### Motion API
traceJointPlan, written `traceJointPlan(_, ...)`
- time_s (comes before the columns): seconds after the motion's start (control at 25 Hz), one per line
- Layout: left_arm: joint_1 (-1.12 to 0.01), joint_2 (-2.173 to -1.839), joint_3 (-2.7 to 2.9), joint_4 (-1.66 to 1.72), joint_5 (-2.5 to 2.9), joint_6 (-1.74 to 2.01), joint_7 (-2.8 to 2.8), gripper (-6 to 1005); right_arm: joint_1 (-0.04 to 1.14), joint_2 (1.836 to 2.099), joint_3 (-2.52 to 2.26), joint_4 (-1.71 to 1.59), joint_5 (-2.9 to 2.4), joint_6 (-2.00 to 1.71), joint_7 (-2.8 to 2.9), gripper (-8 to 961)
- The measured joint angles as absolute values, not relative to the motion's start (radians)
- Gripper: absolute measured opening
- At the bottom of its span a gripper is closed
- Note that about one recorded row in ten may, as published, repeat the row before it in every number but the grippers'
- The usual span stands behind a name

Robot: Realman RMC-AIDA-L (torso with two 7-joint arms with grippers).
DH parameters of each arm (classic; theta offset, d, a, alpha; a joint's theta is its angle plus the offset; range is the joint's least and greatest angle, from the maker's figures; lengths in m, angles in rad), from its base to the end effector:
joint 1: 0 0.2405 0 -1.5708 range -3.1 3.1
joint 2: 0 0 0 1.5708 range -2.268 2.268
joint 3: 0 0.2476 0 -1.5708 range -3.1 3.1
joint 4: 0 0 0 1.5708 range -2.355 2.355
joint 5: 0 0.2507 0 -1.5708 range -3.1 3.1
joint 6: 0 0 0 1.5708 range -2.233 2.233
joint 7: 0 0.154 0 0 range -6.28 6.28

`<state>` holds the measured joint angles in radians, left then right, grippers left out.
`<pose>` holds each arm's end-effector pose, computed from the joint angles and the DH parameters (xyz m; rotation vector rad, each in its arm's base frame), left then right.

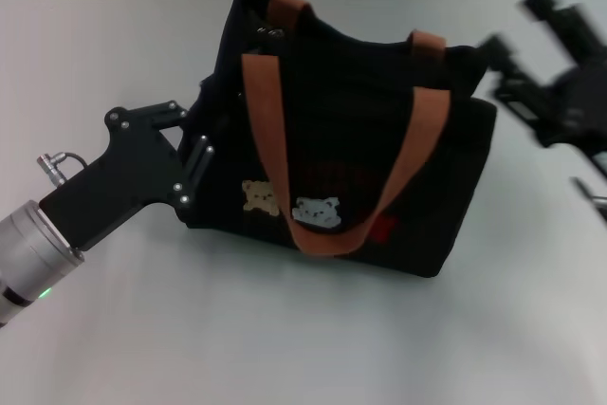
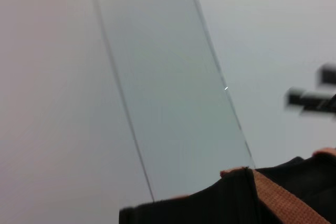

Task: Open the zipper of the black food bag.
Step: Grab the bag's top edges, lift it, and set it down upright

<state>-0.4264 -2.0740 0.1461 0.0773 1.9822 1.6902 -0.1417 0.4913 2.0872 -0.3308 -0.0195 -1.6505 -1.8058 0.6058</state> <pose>-0.3036 0.2833 -0.0481 -2.1368 0.1283 -0.9220 0.2650 0.2991 -0.0365 -2.0501 0.3010 1.4303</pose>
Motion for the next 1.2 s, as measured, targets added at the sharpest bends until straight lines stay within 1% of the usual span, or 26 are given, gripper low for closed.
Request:
traceJointPlan(0.16, -0.431, -2.074, 0.142, 0.077, 1.980, 1.778, 0.019, 117, 0.523, 2.087, -0.368, 0.024, -1.715, -1.673, 0.612, 814)
traceJointPlan(0.36, -0.468, -2.076, 0.149, 0.066, 1.977, 1.866, 0.184, 113, 0.491, 2.086, -0.393, 0.022, -1.828, -1.631, 0.695, 813)
traceJointPlan(0.48, -0.498, -2.077, 0.194, 0.065, 1.990, 1.897, 0.284, 111, 0.491, 2.085, -0.401, 0.001, -1.914, -1.603, 0.783, 813)
traceJointPlan(0.72, -0.529, -2.079, 0.288, 0.028, 1.998, 1.889, 0.528, 107, 0.565, 2.090, -0.406, 0.047, -2.049, -1.447, 0.806, 813)
traceJointPlan(0.8, -0.529, -2.080, 0.291, 0.006, 1.997, 1.880, 0.591, 107, 0.565, 2.089, -0.402, 0.048, -2.076, -1.473, 0.779, 813)
traceJointPlan(0.88, -0.526, -2.080, 0.291, -0.003, 1.997, 1.881, 0.620, 107, 0.530, 2.088, -0.384, 0.040, -2.077, -1.545, 0.731, 813)
traceJointPlan(1.08, -0.516, -2.080, 0.292, -0.010, 1.999, 1.880, 0.629, 106, 0.383, 2.087, -0.255, -0.012, -2.007, -1.762, 0.580, 811)
traceJointPlan(1.2, -0.511, -2.080, 0.293, -0.027, 1.999, 1.868, 0.654, 105, 0.326, 2.088, -0.181, -0.012, -1.993, -1.829, 0.453, 810)
